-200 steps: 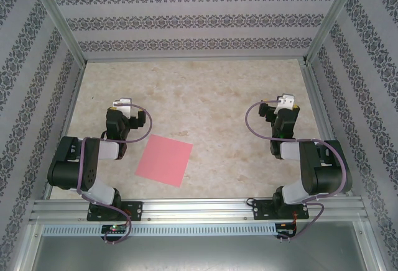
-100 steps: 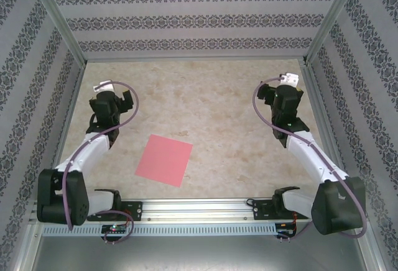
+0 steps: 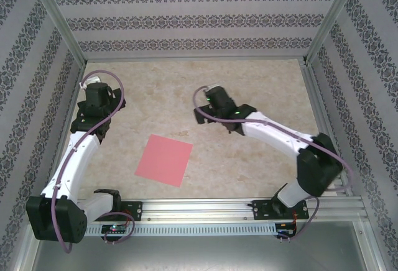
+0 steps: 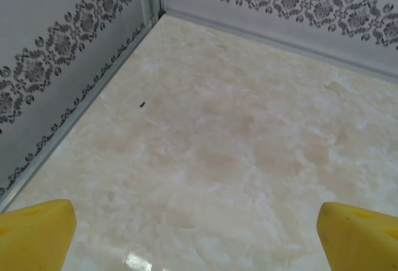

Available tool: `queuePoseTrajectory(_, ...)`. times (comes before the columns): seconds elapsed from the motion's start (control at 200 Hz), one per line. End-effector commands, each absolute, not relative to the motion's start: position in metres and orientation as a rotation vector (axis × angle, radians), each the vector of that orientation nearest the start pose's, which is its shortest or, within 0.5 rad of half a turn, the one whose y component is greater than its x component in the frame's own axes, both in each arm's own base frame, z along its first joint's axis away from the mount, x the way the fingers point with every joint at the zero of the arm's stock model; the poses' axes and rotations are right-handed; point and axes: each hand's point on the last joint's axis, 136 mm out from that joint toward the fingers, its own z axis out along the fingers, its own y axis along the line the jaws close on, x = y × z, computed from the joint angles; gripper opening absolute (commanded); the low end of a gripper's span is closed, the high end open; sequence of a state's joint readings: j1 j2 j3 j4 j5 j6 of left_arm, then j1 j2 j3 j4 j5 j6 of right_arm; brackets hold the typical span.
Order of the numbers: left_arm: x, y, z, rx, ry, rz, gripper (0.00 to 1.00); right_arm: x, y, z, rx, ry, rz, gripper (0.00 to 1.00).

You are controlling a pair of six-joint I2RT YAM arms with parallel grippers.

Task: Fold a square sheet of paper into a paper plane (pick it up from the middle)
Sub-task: Move the square sheet of paper to the center of the table.

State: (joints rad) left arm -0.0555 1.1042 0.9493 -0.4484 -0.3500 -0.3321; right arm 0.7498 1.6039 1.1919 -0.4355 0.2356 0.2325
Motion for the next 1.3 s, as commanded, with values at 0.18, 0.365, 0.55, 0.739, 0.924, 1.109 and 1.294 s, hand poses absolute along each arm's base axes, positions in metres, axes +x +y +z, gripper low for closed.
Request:
queuePoseTrajectory(0.18, 0.338, 0.040, 0.232, -0.515, 2.117, 0.163, 1.00, 0.302, 0.363, 0.089, -1.017, 2.447, 0.050, 0.98)
queuePoseTrajectory(0.365, 0.339, 0.039, 0.231, -0.505, 2.124, 0.163, 1.00, 0.285, 0.399, 0.066, -1.210, 2.420, 0.039, 0.98)
queuePoseTrajectory(0.55, 0.339, 0.040, 0.229, -0.505, 2.128, 0.169, 1.00, 0.281, 0.406, 0.040, -1.319, 2.442, -0.041, 0.98)
queuePoseTrajectory(0.739, 0.340, 0.039, 0.227, -0.499, 2.138, 0.167, 1.00, 0.288, 0.393, 0.022, -1.335, 2.458, -0.141, 0.98)
queuePoseTrajectory(0.924, 0.342, 0.036, 0.225, -0.490, 2.141, 0.151, 1.00, 0.306, 0.354, 0.009, -1.222, 2.540, -0.236, 0.98)
queuePoseTrajectory(1.109, 0.342, 0.035, 0.223, -0.488, 2.152, 0.148, 1.00, 0.333, 0.291, -0.004, -1.048, 2.645, -0.328, 0.98)
queuePoseTrajectory(1.294, 0.341, 0.035, 0.221, -0.492, 2.162, 0.144, 1.00, 0.365, 0.221, -0.008, -0.801, 2.746, -0.383, 0.98)
